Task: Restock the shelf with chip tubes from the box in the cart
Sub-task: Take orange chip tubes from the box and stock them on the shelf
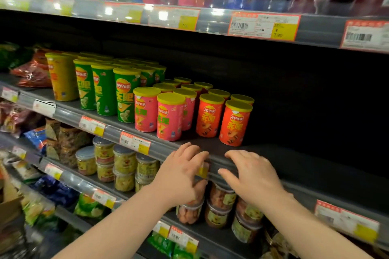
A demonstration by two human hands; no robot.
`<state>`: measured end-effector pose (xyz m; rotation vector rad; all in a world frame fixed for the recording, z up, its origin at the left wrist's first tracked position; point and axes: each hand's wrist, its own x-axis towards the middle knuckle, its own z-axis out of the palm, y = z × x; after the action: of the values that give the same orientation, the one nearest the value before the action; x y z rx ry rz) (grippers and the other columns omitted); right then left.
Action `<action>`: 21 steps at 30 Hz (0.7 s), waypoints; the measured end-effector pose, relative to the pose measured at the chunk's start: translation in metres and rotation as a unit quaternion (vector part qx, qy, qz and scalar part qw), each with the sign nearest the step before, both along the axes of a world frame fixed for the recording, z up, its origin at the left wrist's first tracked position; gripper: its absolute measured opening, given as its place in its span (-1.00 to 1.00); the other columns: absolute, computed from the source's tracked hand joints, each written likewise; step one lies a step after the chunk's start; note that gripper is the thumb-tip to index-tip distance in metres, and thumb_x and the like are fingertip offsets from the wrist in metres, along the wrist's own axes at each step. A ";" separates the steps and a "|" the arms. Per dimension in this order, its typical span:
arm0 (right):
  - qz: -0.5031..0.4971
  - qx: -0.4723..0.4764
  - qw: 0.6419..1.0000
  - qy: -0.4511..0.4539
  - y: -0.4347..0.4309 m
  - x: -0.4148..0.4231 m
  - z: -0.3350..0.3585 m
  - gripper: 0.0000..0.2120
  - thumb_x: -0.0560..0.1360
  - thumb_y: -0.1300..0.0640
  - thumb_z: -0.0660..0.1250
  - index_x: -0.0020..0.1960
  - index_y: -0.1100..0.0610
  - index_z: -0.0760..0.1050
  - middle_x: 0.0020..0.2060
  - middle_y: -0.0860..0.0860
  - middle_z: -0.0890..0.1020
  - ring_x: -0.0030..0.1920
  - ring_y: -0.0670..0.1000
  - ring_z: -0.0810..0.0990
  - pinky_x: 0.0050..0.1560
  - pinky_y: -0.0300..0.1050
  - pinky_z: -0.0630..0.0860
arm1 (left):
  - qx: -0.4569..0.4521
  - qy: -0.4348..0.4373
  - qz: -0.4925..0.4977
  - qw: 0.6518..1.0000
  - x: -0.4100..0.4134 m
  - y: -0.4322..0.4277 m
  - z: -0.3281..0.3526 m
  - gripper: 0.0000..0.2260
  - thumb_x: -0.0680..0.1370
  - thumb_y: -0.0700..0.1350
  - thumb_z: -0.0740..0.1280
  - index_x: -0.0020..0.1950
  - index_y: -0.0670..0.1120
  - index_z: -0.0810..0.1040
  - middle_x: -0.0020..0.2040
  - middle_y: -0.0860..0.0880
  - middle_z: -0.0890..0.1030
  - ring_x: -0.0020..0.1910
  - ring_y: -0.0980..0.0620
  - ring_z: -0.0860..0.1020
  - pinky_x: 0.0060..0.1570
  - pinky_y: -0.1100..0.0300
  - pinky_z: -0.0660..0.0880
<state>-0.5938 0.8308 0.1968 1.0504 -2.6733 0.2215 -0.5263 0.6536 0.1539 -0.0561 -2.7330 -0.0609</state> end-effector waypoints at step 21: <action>0.233 0.203 0.948 -0.071 -0.177 0.238 -0.113 -0.65 0.52 -0.11 0.18 0.24 0.03 0.38 0.19 0.03 0.49 0.26 0.12 0.41 0.18 0.01 0.31 | 0.069 -0.243 0.247 0.936 0.310 -0.119 -0.097 -0.55 0.52 0.17 0.20 0.33 -0.02 0.35 0.21 -0.02 0.43 0.24 -0.07 0.41 0.16 0.04 0.37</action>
<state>-0.3558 0.6533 0.0842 1.8571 -2.6086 -0.1887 -0.2162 0.5345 0.0571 0.7806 -3.1255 -0.1393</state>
